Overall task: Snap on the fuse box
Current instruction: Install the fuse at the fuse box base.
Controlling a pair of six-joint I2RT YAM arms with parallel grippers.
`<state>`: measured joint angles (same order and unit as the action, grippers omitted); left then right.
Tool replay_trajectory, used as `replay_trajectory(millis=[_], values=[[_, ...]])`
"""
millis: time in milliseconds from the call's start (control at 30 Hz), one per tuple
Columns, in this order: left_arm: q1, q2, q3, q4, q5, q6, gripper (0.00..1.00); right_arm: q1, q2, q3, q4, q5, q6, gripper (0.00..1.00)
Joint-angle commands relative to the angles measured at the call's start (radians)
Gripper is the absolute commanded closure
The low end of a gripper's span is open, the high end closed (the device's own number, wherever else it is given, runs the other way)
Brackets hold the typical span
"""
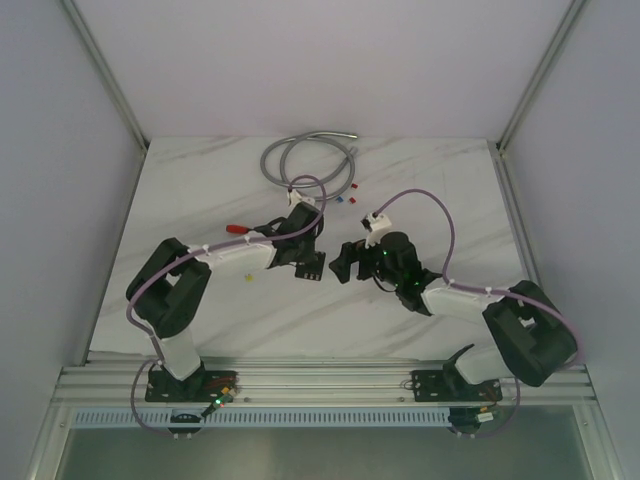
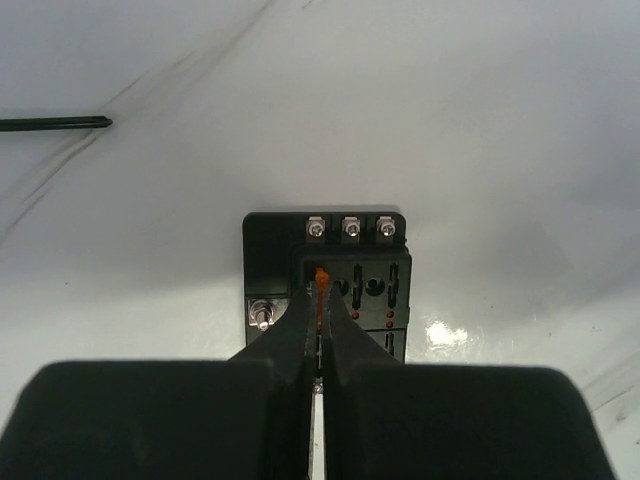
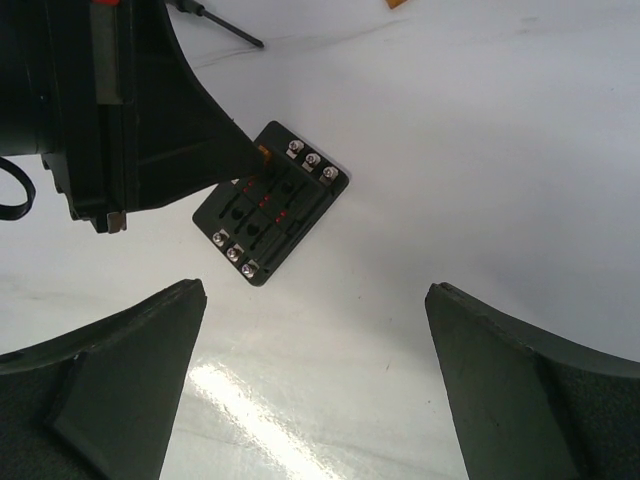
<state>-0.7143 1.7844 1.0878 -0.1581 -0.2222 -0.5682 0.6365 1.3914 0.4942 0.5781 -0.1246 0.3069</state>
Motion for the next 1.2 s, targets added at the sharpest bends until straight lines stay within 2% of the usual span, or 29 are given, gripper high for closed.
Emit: replay_trajectory(millis=[0, 167, 533, 1000, 1167], values=[[-0.019, 0.093, -0.058, -0.217, -0.033, -0.001, 1.00, -0.002, 0.024, 0.035, 0.012, -0.023, 0.020, 0.00], [-0.030, 0.055, -0.086, -0.234, 0.013, -0.002, 1.00, -0.003, 0.037, 0.064, -0.016, -0.043, 0.057, 0.01], [-0.034, -0.016, -0.101, -0.300, 0.070, 0.002, 1.00, -0.003, 0.114, 0.177, -0.115, -0.133, 0.144, 0.18], [-0.011, 0.171, -0.063, -0.323, 0.080, 0.048, 1.00, -0.001, 0.216, 0.185, -0.095, -0.185, 0.184, 0.22], [-0.010, 0.137, -0.140, -0.314, 0.078, 0.016, 1.00, -0.001, 0.231, 0.188, -0.085, -0.198, 0.189, 0.22]])
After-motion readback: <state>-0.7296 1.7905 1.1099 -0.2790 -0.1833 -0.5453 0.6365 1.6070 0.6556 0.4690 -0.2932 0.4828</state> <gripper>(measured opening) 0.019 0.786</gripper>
